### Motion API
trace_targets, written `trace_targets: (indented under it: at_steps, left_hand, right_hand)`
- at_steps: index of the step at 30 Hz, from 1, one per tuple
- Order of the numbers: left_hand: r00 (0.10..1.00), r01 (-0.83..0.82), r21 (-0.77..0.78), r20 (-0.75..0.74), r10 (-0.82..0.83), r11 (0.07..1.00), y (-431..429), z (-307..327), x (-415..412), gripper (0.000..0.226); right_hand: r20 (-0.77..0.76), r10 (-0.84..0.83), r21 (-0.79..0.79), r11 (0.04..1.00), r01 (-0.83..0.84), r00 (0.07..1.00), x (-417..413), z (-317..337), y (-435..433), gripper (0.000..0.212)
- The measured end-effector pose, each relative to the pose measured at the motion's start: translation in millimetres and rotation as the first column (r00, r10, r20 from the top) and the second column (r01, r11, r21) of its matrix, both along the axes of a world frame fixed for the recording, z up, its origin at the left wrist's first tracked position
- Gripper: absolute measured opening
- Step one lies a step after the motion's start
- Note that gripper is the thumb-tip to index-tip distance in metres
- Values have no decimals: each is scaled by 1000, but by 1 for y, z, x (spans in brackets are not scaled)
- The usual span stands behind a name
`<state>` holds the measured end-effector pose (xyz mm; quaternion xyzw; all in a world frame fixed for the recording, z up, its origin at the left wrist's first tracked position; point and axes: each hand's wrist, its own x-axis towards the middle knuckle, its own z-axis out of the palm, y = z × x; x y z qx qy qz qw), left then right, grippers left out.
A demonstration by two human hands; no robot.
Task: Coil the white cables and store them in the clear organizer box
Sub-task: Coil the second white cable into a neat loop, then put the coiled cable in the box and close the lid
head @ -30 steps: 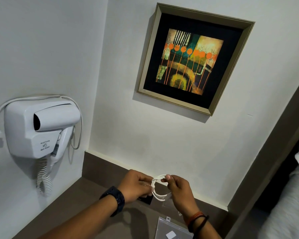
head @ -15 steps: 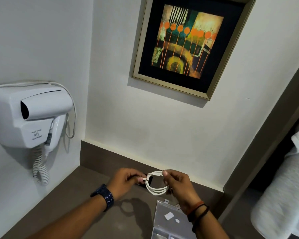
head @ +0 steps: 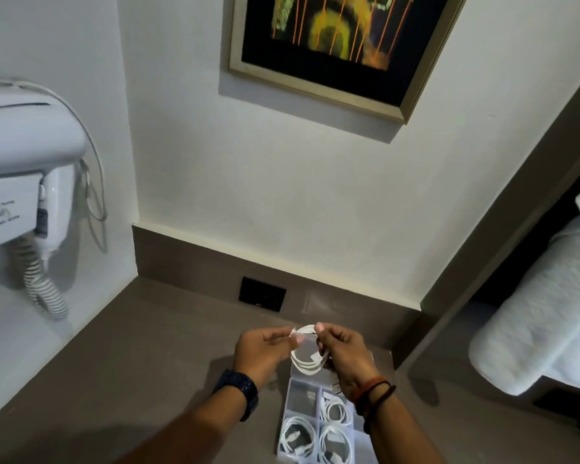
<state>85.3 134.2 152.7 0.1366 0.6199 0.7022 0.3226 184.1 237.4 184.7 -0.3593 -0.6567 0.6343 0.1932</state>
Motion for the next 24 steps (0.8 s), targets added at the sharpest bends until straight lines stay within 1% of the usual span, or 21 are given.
trace_targets:
  at_steps: [2, 5, 7, 9, 11, 12, 14, 15, 17, 19, 20, 21, 22, 23, 24]
  left_hand:
    - [998, 14, -73, -62, -19, 997, 5, -10, 6, 20]
    - [991, 45, -161, -120, -65, 986, 16, -31, 13, 11]
    - [984, 82, -205, -141, -112, 975, 25, -49, 14, 8]
    - [977, 107, -247, -151, -148, 963, 31, -66, 11, 8]
    - [972, 99, -286, -176, -154, 953, 38, -85, 6, 10]
    - [962, 108, -305, -208, -177, 946, 42, -94, 3, 11]
    - [921, 164, -380, -270, -280, 910, 46, -110, 0, 12]
    - [911, 179, -417, -273, -311, 891, 47, -120, 0, 13]
    - [917, 174, -441, -254, -309, 880, 48, -135, 1, 12]
    - [917, 159, -459, -260, -303, 874, 46, -145, 3, 27]
    - [909, 165, -473, -268, -320, 865, 47, -148, 4, 30]
    - [892, 186, -488, -281, -356, 852, 48, -151, 4, 27]
    - [854, 200, -526, -320, -410, 827, 49, -152, 4, 22]
    - [792, 184, -578, -392, -468, 795, 49, -151, 3, 17]
    - [706, 141, -615, -487, -514, 776, 50, -151, 2, 17]
  right_hand:
    - [6, -20, -2, 1000, 20, 1000, 4, -17, 5, 30]
    - [68, -32, -9, 999, 33, 997, 10, -44, 13, 33]
    - [100, -31, -60, 997, 38, 995, 16, -62, 19, 30]
    - [109, 2, -98, 995, 9, 994, 22, -79, 24, 27]
    - [145, 31, -50, 998, -24, 989, 26, -96, 31, 26]
    - [164, 21, -5, 1000, -20, 986, 27, -105, 35, 21]
    - [185, -46, 94, 995, 29, 982, 26, -122, 42, 10]
    - [201, -78, 136, 989, 51, 976, 26, -131, 45, 8]
    - [271, -124, 207, 976, 68, 955, 23, -148, 46, 4]
    - [336, -157, 235, 969, 79, 929, 22, -160, 46, 6]
    - [360, -169, 246, 966, 81, 918, 22, -166, 46, 7]
    - [384, -178, 269, 960, 74, 906, 21, -169, 46, 6]
    - [407, -181, 304, 951, 55, 895, 21, -172, 47, 6]
    - [424, -183, 343, 939, 29, 887, 21, -174, 48, 7]
    - [434, -186, 382, 924, 7, 881, 21, -174, 48, 8]
